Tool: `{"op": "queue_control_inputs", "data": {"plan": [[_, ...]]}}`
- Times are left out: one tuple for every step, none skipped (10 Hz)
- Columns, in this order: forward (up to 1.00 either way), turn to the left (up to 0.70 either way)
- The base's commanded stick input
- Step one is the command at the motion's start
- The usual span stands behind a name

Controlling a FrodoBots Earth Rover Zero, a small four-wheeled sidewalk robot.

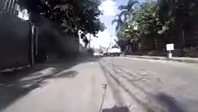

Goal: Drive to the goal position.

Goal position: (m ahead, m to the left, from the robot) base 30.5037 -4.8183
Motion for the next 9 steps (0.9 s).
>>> {"op": "queue_control_inputs", "data": {"plan": [[1.00,-0.01],[1.00,-0.01],[1.00,-0.01],[1.00,-0.01],[1.00,-0.01],[1.00,-0.01],[1.00,-0.01],[1.00,-0.01],[1.00,-0.01]]}}
